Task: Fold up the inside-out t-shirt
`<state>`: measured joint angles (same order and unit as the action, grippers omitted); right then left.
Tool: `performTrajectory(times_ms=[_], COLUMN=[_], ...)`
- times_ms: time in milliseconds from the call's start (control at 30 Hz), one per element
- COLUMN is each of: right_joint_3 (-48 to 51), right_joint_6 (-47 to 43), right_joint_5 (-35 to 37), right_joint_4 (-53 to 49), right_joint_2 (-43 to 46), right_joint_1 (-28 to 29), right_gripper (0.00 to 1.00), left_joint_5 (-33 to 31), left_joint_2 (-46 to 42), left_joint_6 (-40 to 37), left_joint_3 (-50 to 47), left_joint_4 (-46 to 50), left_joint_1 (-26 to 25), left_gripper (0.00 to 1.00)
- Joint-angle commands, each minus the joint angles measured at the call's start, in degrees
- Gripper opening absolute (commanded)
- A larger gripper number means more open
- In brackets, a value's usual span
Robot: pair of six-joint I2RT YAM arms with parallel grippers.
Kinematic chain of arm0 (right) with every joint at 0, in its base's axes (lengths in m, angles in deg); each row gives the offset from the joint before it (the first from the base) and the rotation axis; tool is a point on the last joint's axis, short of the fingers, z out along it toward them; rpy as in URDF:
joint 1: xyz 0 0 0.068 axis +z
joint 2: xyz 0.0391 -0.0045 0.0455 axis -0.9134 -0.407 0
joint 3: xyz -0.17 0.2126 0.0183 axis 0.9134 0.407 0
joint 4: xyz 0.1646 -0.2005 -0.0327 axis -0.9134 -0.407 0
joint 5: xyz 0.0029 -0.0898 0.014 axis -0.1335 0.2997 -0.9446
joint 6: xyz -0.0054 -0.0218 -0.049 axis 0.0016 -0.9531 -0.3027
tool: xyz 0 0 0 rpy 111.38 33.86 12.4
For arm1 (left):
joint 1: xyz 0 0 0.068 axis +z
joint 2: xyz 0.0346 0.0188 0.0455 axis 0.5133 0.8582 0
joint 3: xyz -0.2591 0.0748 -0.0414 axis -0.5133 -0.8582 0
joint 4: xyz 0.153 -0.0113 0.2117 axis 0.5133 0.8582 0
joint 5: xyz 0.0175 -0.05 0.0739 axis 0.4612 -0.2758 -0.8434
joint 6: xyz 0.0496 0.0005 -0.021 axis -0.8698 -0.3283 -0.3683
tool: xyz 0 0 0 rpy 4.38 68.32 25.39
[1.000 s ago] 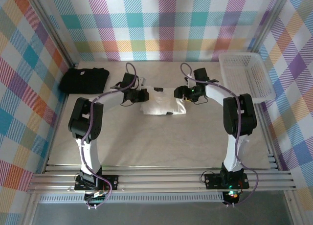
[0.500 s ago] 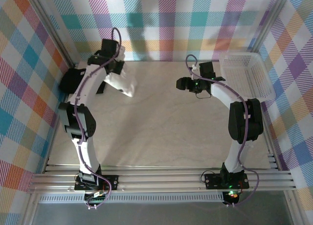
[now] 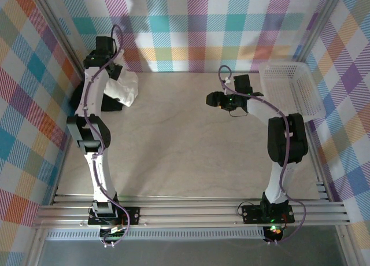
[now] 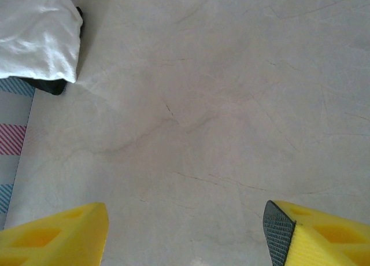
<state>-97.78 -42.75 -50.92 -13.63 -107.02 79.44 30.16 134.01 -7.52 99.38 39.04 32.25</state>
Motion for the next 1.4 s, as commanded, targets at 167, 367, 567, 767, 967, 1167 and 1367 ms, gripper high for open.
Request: performTrajectory(times_ms=[167, 367, 567, 767, 967, 1167, 1367], right_joint_3=[-0.3, -0.8, -1.3, 0.0, 3.4, 8.4, 17.3], right_joint_6=[-0.1, -0.9, -2.0, -2.9, -4.6, -9.8, -13.4], right_joint_5=[-0.5, 0.1, 0.9, 2.9, 6.2, 18.5, 34.8], right_joint_4=[-0.2, -1.9, -4.3, -6.8, -8.7, -11.4, -6.9], right_joint_2=[-1.0, -1.6, -1.5, 1.6, 7.0, 15.3, 27.0], right_joint_1=[0.3, 0.6, 1.0, 1.1, 2.1, 2.1, 2.1], right_gripper=[0.71, 0.71, 0.71, 0.71, 0.72, 0.76, 0.9], left_joint_5=[1.7, -2.2, -11.0, -13.9, -10.5, 5.4, 16.0], left_joint_2=[-0.4, 3.4, 13.6, 20.3, 15.4, -5.7, -36.9], left_joint_6=[-0.8, 0.1, -0.7, 6.3, 17.6, 36.0, 50.4], left_joint_3=[2.9, 3.2, 7.7, 16.2, 18.0, -6.4, -53.4], left_joint_4=[-0.8, -4.2, -10.8, -11.0, -4.1, -6.5, -32.3], left_joint_1=[4.7, 9.1, 11.6, 12.6, 11.1, 10.2, 8.2], left_gripper=[0.0, 0.0, 0.07, 0.59, 0.83, 0.85, 0.91])
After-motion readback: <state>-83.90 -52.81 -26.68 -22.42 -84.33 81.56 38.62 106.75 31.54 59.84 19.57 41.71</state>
